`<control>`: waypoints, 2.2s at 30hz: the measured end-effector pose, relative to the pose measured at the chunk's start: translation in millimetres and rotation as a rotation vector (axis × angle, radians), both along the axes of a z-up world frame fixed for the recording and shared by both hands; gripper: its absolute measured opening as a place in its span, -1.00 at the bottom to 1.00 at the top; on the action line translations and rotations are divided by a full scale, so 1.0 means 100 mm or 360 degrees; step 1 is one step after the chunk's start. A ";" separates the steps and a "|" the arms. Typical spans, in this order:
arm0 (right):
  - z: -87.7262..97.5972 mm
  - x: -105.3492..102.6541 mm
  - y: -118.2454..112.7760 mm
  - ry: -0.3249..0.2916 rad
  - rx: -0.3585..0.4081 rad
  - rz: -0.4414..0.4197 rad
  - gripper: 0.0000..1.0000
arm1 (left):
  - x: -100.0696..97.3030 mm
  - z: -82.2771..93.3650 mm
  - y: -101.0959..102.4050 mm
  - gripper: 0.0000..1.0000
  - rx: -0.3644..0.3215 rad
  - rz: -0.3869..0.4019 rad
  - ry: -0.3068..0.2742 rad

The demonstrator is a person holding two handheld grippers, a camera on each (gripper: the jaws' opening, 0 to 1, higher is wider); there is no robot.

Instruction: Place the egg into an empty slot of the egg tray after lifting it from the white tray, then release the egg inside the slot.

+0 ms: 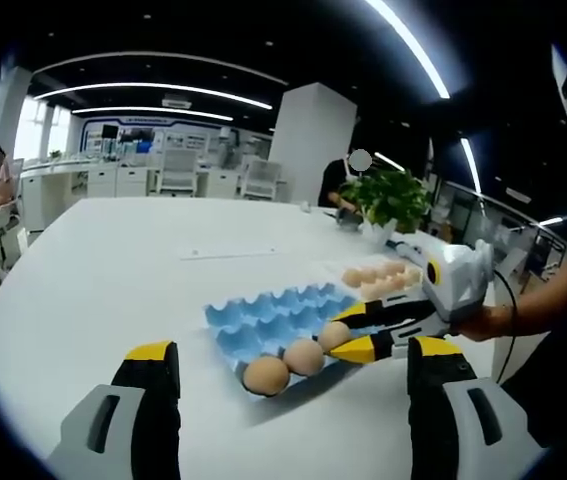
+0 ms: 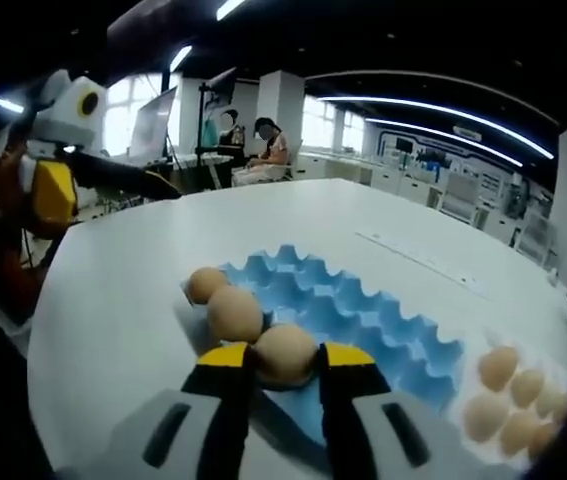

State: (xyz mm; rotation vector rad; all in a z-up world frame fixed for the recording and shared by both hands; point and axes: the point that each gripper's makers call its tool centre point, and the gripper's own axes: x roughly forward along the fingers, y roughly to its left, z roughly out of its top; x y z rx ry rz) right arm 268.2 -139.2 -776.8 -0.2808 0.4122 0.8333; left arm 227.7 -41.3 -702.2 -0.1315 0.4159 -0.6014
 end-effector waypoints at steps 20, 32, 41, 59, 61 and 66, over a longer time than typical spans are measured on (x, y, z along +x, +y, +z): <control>0.21 0.09 -1.35 0.0009 0.0190 -0.0653 -0.50 | 0.01 0.01 -0.06 0.89 -0.0013 -0.0018 0.0001; 0.30 0.09 -2.87 -0.0146 0.0117 -0.1373 -0.48 | 0.01 -0.01 -0.07 0.88 -0.0015 -0.0027 0.0011; 0.18 0.09 -3.21 -0.0115 0.0097 -0.1533 -0.48 | 0.01 0.00 -0.08 0.87 -0.0010 -0.0031 0.0010; 0.00 0.10 -3.28 -0.0051 0.0024 -0.1491 -0.50 | 0.01 0.02 -0.08 0.87 -0.0005 -0.0032 0.0005; 0.00 0.10 -3.28 -0.0049 0.0021 -0.1477 -0.51 | 0.01 0.03 -0.07 0.86 -0.0002 -0.0034 -0.0002; 0.09 0.08 -3.28 -0.0054 0.0073 -0.1502 -0.51 | 0.02 0.04 -0.04 0.87 0.0003 -0.0026 -0.0006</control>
